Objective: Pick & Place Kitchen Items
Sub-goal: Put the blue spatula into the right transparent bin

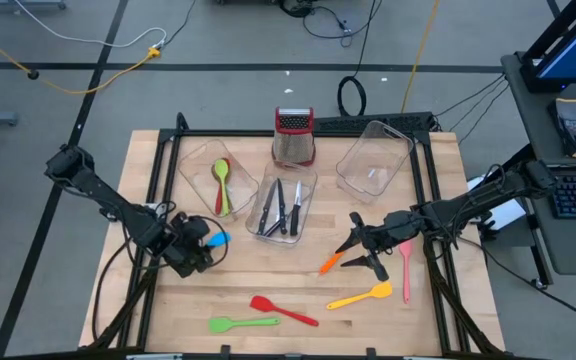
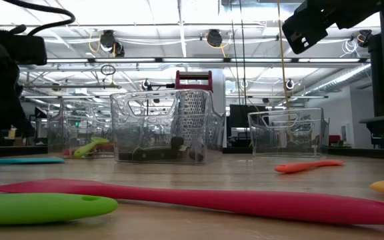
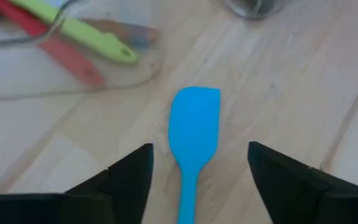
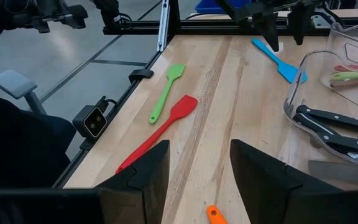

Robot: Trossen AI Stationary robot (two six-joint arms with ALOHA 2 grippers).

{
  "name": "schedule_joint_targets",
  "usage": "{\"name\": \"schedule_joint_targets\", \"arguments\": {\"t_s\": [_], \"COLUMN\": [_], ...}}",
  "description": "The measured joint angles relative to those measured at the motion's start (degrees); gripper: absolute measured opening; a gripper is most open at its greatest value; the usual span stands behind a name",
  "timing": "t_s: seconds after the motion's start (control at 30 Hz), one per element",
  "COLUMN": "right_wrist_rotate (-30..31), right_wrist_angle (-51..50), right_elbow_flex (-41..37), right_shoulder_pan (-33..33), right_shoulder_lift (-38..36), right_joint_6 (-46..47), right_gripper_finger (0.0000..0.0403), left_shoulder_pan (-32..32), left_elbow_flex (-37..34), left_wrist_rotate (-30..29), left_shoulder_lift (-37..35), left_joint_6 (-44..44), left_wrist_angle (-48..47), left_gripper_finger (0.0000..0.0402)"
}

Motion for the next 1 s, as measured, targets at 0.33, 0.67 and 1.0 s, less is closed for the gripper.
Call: {"name": "schedule_joint_targets", "arguments": {"t_s": [0.33, 0.67, 1.0], "right_wrist_rotate": [0.0, 0.0, 0.0], "right_wrist_angle": [0.0, 0.0, 0.0], "right_elbow_flex": [0.0, 0.0, 0.0], "right_shoulder_pan": [0.0, 0.0, 0.0], "right_shoulder_lift": [0.0, 0.0, 0.0], "right_joint_6": [0.0, 0.6, 0.6], "right_gripper_finger": [0.0159, 0.0158, 0.016], "left_shoulder_pan": [3.6, 7.9, 9.7], "left_elbow_flex": [-4.0, -8.0, -15.0], "left_wrist_rotate": [0.4, 4.0, 3.1], "left_shoulder_lift": [0.0, 0.0, 7.3], "left_joint_6": [7.3, 9.3, 7.6], "left_wrist_angle": [8.8, 16.1, 27.5], "left_gripper_finger": [0.0314, 0.0315, 0.0315]}}
